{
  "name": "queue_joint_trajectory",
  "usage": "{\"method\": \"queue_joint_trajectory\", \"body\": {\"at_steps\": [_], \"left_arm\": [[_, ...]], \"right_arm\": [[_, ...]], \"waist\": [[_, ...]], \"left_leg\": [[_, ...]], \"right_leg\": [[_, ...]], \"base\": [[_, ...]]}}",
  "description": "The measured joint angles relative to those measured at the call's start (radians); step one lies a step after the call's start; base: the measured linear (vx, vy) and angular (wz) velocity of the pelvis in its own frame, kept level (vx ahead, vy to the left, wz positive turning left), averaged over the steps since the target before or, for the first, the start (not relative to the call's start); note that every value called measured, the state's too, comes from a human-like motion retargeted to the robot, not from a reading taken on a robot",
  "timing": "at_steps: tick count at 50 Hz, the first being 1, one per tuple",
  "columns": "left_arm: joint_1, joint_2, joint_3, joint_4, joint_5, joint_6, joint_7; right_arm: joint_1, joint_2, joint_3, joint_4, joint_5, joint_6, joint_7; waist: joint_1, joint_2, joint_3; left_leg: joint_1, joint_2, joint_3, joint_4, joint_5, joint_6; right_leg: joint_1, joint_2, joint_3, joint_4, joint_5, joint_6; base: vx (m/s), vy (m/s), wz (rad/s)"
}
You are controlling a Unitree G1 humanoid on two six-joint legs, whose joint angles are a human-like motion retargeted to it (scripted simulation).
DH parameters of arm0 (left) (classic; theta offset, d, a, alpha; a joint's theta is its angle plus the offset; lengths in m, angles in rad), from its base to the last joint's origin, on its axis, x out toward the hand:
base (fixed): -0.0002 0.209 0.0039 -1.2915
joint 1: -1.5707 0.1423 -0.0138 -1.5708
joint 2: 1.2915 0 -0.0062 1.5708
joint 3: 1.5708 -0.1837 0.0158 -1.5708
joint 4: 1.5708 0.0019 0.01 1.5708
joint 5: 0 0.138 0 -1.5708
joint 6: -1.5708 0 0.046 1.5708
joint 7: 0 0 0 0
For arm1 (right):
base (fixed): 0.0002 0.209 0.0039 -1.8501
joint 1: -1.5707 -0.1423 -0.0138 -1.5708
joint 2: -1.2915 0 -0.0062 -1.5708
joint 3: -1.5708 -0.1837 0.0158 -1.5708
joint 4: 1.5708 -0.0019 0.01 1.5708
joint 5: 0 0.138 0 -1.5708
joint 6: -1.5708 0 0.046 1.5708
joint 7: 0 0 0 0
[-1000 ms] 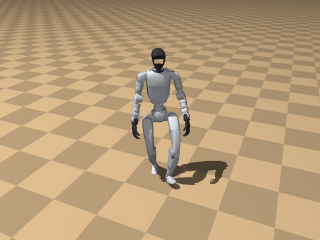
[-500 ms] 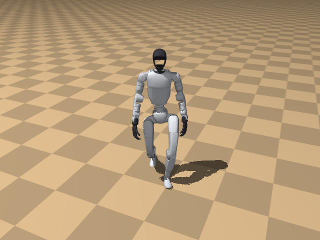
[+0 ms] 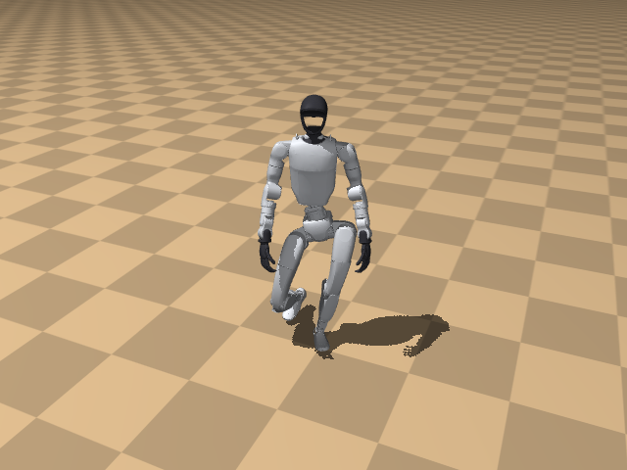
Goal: Walk
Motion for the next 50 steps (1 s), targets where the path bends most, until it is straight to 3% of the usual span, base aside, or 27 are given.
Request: {"method": "queue_joint_trajectory", "body": {"at_steps": [5,10,20,27,50], "left_arm": [[-0.061,0.017,0.004,-0.035,-0.015,0.008,0.023],[-0.104,0.012,-0.001,-0.052,-0.023,0.012,0.034],[-0.141,-0.014,-0.028,-0.042,-0.012,0.017,0.018],[-0.128,-0.032,-0.046,-0.016,0.025,0.016,-0.016],[-0.018,-0.032,-0.054,0.058,0.093,-0.004,-0.084]], "right_arm": [[-0.005,-0.002,0.015,-0.005,-0.015,0.003,0.011],[0.008,-0.006,0.032,0.004,-0.032,0.01,0.023],[0.038,-0.01,0.06,0.02,-0.071,0.028,0.056],[0.064,-0.006,0.072,0.019,-0.094,0.032,0.08],[0.085,0.0,0.064,-0.047,-0.085,0.012,0.094]], "waist": [[-0.018,0.025,0.021],[-0.026,0.043,0.041],[-0.039,0.066,0.058],[-0.036,0.089,0.035],[-0.018,0.072,-0.012]], "left_leg": [[0.096,0.006,-0.034,-0.088,-0.011,-0.005],[0.177,0.014,-0.055,-0.167,-0.008,-0.017],[0.267,0.034,-0.093,-0.257,-0.015,-0.026],[0.253,0.066,-0.093,-0.25,-0.034,-0.024],[0.213,0.092,-0.101,-0.094,-0.154,0.01]], "right_leg": [[-0.082,0.029,-0.037,-0.061,-0.099,-0.043],[-0.152,0.067,-0.066,-0.155,-0.12,-0.053],[-0.262,0.152,-0.111,-0.343,-0.046,-0.018],[-0.319,0.216,-0.152,-0.504,0.029,0.008],[-0.37,0.266,-0.158,-0.654,0.157,0.057]], "base": [[0.22,0.08,-0.08],[0.17,0.06,-0.08],[0.13,0.03,0.01],[0.09,-0.01,-0.03],[0.12,-0.05,-0.05]]}}
